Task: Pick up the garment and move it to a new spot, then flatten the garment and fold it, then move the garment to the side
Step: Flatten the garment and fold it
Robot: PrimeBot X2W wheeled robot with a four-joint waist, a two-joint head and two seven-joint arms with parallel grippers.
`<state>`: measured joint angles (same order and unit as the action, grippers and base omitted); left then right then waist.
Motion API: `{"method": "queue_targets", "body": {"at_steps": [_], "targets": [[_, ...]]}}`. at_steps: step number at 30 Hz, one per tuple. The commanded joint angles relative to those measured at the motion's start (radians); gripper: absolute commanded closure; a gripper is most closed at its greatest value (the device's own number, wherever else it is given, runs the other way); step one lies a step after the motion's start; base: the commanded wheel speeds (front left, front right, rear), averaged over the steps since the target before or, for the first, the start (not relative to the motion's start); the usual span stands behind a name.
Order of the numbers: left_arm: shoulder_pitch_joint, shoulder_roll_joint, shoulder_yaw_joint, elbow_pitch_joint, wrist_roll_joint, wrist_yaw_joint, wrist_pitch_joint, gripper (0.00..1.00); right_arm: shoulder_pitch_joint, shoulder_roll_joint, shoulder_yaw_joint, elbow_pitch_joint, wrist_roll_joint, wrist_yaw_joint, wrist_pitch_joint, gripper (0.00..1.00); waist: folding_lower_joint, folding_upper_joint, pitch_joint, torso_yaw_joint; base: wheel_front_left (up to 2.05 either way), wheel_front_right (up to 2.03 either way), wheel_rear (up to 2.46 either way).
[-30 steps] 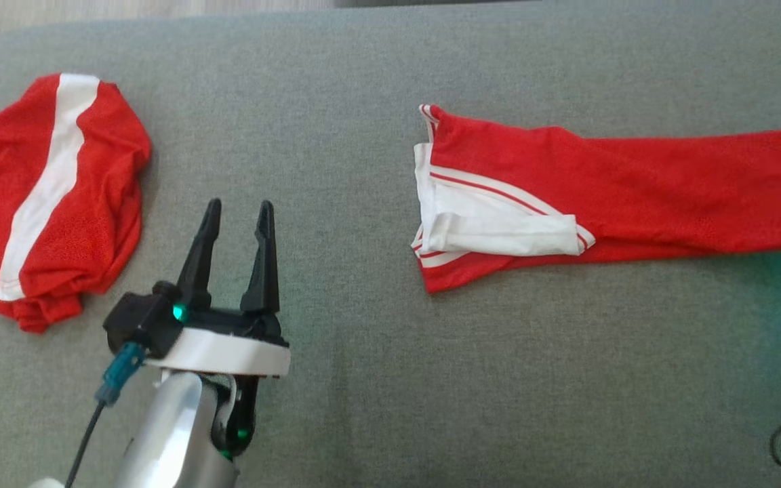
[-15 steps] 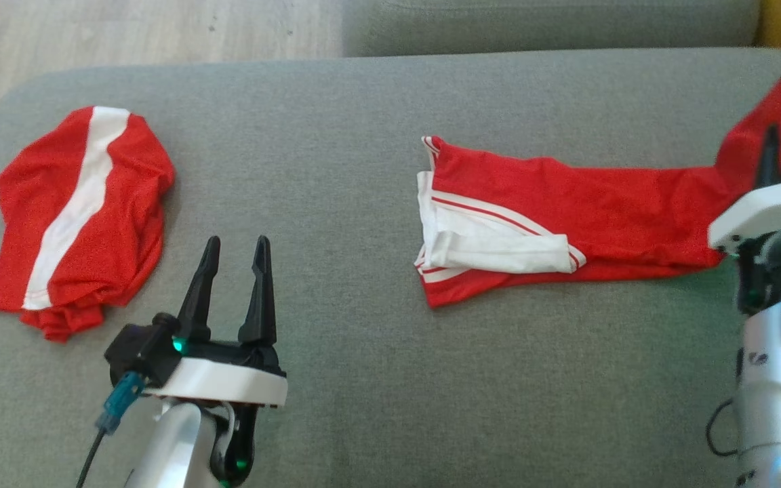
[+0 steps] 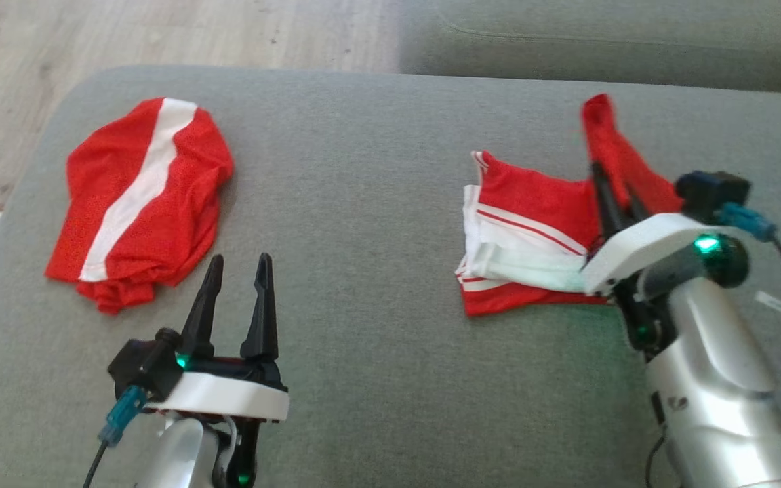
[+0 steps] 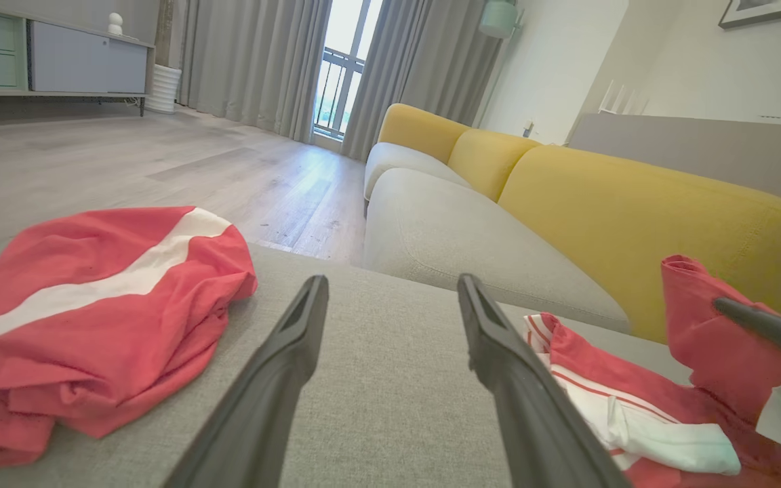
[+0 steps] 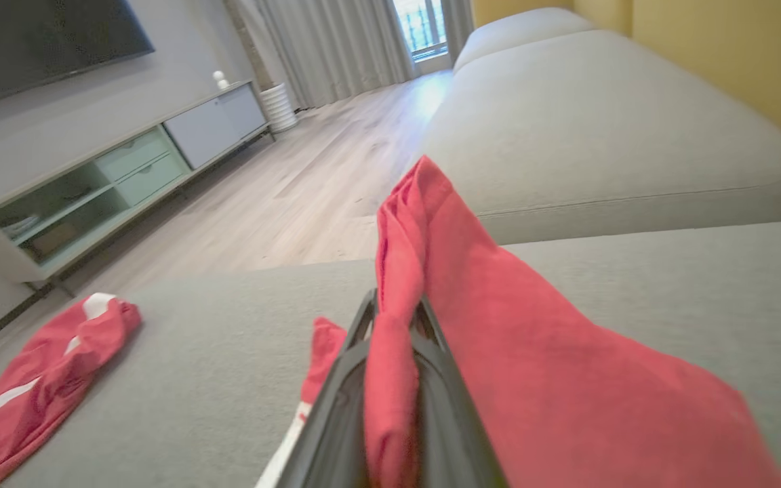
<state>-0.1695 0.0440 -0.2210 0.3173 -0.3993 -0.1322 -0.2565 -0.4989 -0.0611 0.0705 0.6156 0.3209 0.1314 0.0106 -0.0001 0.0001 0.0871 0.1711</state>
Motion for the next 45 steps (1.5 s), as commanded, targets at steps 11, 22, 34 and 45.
{"method": "queue_targets", "body": {"at_steps": [11, 22, 34, 45], "targets": [[-0.029, 0.006, 0.006, -0.023, -0.026, 0.002, -0.005, 0.0, -0.022, 0.011, 0.201, 0.092, 0.082, -0.001, -0.052, 0.49, 0.0001, -0.0001, 0.031, 0.107, 0.0, 0.0, 0.0], [-0.02, 0.006, 0.031, -0.019, -0.013, 0.004, -0.005, 0.0, -0.075, 0.011, 0.291, 0.178, 0.168, -0.001, -0.125, 0.0, 0.0001, -0.0001, 0.009, 0.066, 0.0, 0.0, 0.0], [-0.036, 0.006, 0.059, -0.105, 0.003, 0.005, -0.005, 0.0, -0.086, -0.015, 0.128, 0.13, -0.11, -0.001, -0.25, 0.0, 0.0001, -0.0001, -0.004, -0.093, 0.0, 0.0, 0.0], [-0.031, 0.006, 0.077, -0.141, 0.017, 0.013, -0.005, 0.0, 0.131, -0.02, -0.06, -0.153, -0.217, -0.001, -0.268, 0.0, 0.0001, -0.0001, 0.004, -0.17, 0.0, 0.0, 0.0]]}}
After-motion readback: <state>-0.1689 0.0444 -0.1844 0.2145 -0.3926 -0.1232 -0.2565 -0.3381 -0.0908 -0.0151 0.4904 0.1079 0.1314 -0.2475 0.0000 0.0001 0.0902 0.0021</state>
